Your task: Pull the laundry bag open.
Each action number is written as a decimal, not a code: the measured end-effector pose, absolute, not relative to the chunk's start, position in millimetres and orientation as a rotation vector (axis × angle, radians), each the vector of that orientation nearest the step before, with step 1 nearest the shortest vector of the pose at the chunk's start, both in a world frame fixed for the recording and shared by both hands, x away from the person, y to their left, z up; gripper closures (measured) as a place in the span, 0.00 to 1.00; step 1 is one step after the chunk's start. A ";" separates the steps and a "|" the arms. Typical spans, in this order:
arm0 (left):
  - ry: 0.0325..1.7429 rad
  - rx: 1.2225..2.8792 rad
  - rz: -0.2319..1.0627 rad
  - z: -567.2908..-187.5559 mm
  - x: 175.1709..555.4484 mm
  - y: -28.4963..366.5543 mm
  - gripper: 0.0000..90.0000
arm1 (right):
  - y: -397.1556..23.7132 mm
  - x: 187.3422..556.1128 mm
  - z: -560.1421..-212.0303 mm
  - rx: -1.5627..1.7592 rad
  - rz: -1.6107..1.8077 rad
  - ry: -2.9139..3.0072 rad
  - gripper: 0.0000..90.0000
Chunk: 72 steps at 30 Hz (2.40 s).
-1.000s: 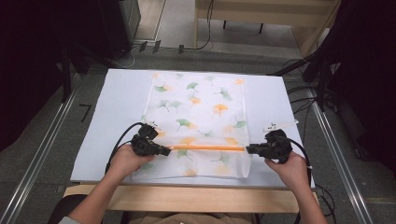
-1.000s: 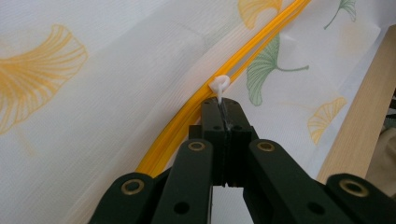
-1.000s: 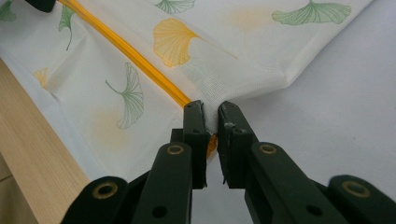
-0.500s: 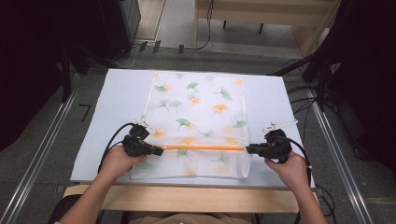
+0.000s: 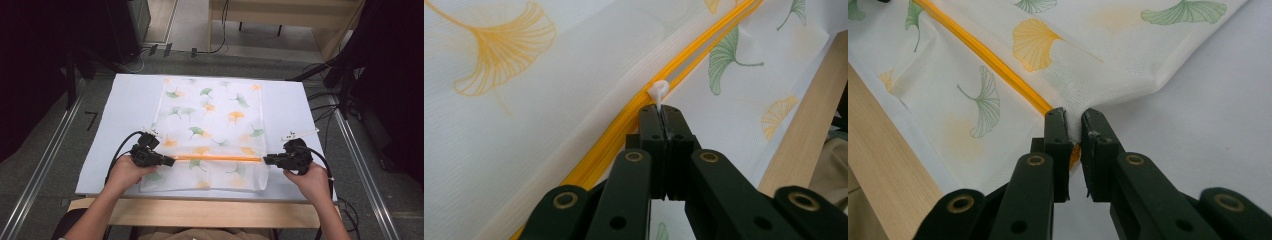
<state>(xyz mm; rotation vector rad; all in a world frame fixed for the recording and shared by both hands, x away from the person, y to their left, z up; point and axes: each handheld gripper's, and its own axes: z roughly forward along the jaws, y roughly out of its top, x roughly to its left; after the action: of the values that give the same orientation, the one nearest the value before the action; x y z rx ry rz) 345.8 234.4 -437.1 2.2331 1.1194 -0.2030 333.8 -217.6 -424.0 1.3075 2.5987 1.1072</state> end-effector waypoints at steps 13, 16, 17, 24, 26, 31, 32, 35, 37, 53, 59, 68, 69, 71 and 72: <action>1.136 2.229 -0.222 -435.7 346.5 237.7 1.00 | -217.7 334.3 -423.8 1.311 1.107 2.598 0.94; 1.143 2.234 -0.223 -435.6 346.2 236.7 1.00 | -217.9 334.5 -423.8 1.312 1.107 2.600 0.94; 1.143 2.239 -0.225 -435.4 346.5 236.8 1.00 | -217.9 334.5 -423.7 1.313 1.108 2.600 0.94; 1.169 2.247 -0.195 -433.3 345.5 245.8 1.00 | -219.1 334.3 -423.2 1.315 1.112 2.595 0.94; 1.179 2.248 -0.185 -432.1 344.5 249.6 1.00 | -219.0 334.1 -423.1 1.315 1.111 2.595 0.94; 1.191 2.239 -0.172 -429.4 343.2 261.5 1.00 | -217.9 334.2 -423.5 1.312 1.109 2.598 0.94; 1.200 2.234 -0.174 -429.0 342.5 263.6 1.00 | -217.8 334.0 -423.3 1.313 1.110 2.597 0.94; 1.206 2.233 -0.173 -428.5 341.3 270.2 1.00 | -218.1 334.2 -423.5 1.313 1.109 2.597 0.94; 1.218 2.225 -0.173 -428.6 340.6 275.4 1.00 | -217.9 334.4 -423.7 1.315 1.106 2.599 0.94; 1.219 2.216 -0.170 -428.1 340.1 278.2 1.00 | -217.6 334.5 -423.9 1.319 1.101 2.600 0.94; 1.224 2.206 -0.174 -427.7 339.7 278.9 1.00 | -217.5 334.5 -423.9 1.319 1.101 2.600 0.94; 1.222 2.208 -0.179 -427.6 339.9 281.0 1.00 | -217.6 334.9 -424.4 1.318 1.099 2.608 0.94; 1.220 2.206 -0.179 -427.5 339.8 281.4 1.00 | -217.6 335.0 -424.5 1.317 1.097 2.608 0.94; 1.231 2.197 -0.181 -427.5 339.2 281.8 1.00 | -217.5 335.1 -424.4 1.318 1.096 2.608 0.94; 1.231 2.201 -0.180 -427.4 339.3 282.5 1.00 | -217.4 335.2 -424.5 1.316 1.093 2.608 0.94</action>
<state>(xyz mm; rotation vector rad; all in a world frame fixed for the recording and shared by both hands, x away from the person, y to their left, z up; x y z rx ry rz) 339.3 282.5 -427.4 2.2009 1.2314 -0.1796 335.2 -217.4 -424.5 1.3164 2.6082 1.0930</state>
